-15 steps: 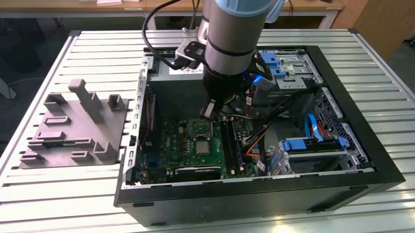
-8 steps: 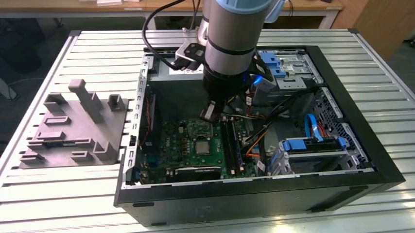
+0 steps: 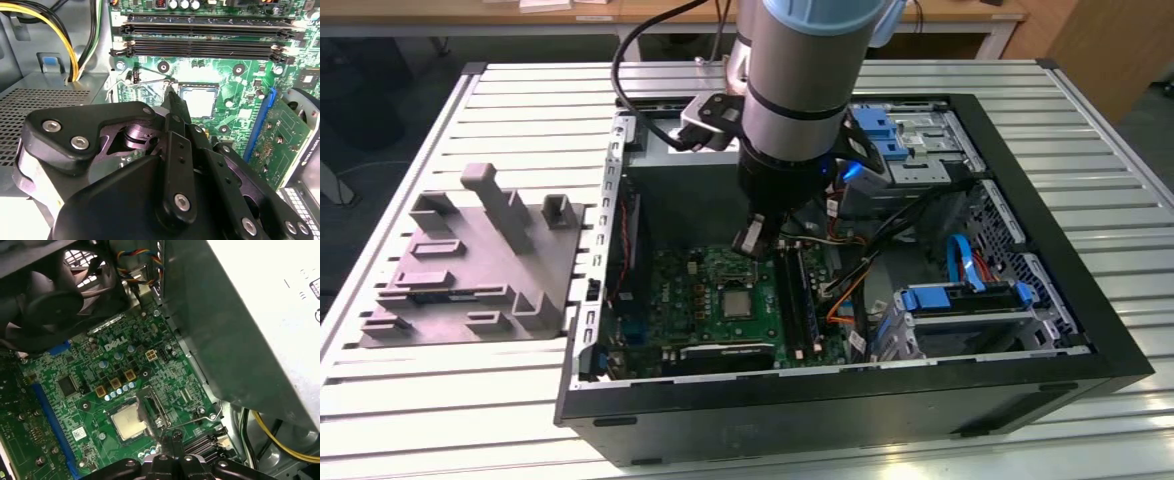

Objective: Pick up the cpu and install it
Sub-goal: 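Close the cpu cover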

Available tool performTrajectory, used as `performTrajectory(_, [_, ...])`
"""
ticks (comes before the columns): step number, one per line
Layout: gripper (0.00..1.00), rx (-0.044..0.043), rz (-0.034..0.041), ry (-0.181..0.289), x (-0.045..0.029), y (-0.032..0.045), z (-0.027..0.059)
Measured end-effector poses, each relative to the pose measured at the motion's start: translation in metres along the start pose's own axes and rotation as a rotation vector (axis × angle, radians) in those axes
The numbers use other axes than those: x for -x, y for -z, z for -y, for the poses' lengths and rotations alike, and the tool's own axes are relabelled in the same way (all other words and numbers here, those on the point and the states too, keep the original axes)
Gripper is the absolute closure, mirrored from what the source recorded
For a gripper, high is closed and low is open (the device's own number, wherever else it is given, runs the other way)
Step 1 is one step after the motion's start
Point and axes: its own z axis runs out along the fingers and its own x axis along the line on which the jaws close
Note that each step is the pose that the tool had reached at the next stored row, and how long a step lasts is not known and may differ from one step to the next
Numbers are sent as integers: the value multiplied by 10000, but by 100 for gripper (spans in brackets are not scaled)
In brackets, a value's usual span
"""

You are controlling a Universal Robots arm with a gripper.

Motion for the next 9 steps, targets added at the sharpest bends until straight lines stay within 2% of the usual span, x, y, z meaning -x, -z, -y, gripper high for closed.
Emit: performTrajectory(9, [89, -35, -65, -5, -30, -1, 11])
